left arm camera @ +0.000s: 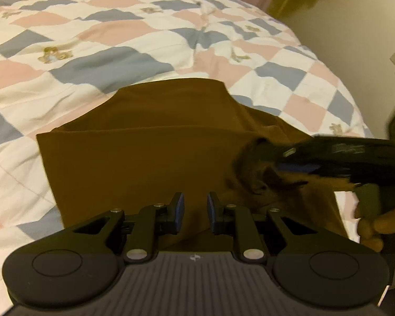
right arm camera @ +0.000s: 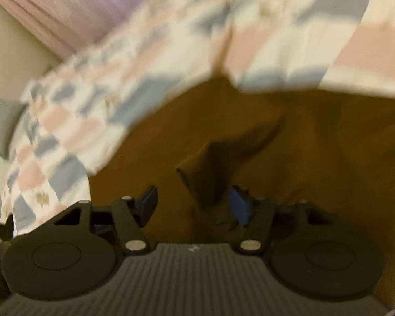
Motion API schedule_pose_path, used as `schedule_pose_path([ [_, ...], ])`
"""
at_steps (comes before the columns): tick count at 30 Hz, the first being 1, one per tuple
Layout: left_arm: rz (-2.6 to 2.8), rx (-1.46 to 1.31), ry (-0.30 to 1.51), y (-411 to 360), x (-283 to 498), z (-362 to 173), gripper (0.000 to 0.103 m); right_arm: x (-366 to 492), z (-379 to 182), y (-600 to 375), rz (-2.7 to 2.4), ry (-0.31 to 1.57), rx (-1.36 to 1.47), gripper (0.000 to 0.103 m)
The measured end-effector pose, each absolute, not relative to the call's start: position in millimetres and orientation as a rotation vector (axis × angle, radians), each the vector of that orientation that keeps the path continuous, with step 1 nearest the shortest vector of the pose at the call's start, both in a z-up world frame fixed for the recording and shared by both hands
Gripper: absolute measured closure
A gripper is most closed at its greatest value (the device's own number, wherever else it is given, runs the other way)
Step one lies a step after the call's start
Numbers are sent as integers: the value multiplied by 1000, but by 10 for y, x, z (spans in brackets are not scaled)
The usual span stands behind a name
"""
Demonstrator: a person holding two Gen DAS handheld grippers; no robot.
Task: Fold clothes
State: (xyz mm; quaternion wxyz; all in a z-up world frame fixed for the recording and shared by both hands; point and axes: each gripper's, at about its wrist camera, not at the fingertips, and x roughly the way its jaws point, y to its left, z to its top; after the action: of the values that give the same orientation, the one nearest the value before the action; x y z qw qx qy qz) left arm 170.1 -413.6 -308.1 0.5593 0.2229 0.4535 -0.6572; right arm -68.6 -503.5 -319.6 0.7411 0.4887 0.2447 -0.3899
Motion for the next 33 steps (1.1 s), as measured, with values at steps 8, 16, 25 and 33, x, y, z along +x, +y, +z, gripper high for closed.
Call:
schedule_pose_path([
  [8, -1595, 477, 991, -4512, 1268, -2872, 83, -1108, -3500, -5149, -829, 439, 1173, 77],
  [16, -1581, 735, 1031, -4990, 689, -3416, 81, -2109, -3388, -5052, -843, 446, 1187, 71],
  [25, -1533, 742, 910, -4636, 284, -2793, 78, -4820, -2923, -4437, -1549, 58, 1289, 41],
  [33, -1593, 699, 1043, -4691, -596, -2998, 75, -5462, -3352, -4556, -1774, -230, 1296, 33],
])
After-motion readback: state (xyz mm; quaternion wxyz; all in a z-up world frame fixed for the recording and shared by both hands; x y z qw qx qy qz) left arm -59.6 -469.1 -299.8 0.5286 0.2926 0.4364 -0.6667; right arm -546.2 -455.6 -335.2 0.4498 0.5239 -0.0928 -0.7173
